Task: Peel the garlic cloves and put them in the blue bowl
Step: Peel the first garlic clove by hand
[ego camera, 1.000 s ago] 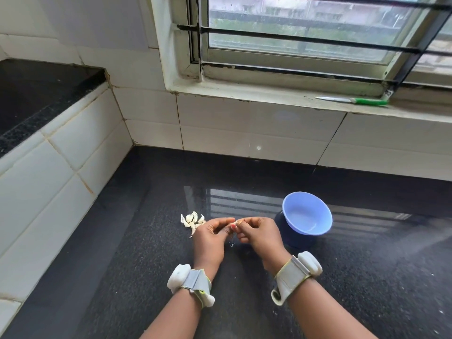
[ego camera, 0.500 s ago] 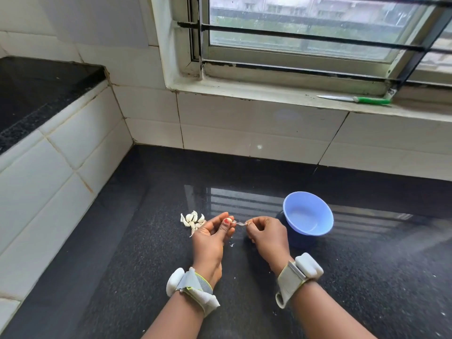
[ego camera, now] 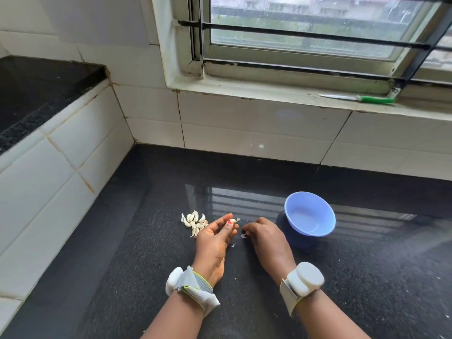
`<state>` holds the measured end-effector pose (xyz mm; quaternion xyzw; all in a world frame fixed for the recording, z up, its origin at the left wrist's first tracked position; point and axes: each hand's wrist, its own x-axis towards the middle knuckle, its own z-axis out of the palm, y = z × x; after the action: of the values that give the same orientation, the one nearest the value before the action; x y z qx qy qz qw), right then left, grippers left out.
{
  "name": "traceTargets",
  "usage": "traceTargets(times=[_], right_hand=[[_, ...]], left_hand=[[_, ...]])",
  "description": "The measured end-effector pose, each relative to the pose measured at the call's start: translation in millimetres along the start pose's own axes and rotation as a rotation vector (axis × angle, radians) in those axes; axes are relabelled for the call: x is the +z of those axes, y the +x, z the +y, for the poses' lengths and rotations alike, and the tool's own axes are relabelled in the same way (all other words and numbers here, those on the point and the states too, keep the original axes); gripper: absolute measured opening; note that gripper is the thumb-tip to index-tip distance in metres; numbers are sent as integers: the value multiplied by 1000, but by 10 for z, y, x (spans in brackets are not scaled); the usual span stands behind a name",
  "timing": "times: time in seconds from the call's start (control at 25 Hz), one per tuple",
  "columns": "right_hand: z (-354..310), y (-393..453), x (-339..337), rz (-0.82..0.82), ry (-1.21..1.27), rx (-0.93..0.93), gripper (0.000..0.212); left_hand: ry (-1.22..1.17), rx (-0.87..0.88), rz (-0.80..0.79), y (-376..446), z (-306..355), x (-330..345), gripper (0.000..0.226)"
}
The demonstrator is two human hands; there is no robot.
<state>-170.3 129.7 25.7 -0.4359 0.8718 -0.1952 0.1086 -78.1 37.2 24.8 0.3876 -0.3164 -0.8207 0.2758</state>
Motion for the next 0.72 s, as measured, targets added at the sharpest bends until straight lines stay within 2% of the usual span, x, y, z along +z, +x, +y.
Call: traceTargets(times=[0.12, 0.24, 0.4, 0.48, 0.72], right_hand=[[-3, 4, -31, 74, 104, 55, 18], [-28, 43, -72, 125, 353, 177, 10], [-81, 74, -111, -15, 859, 342, 16], [-83, 68, -117, -43, 968, 362, 12], [-67, 91, -118, -138, 1236, 451, 16]], left_hand=[[-6, -11, -1, -8, -4, 0, 16], [10, -9, -7, -18, -21, 14, 16], [104, 33, -30, -33, -40, 25, 14], [174, 75, -38, -43, -43, 26, 13], [480, 278, -47, -28, -14, 7, 9]])
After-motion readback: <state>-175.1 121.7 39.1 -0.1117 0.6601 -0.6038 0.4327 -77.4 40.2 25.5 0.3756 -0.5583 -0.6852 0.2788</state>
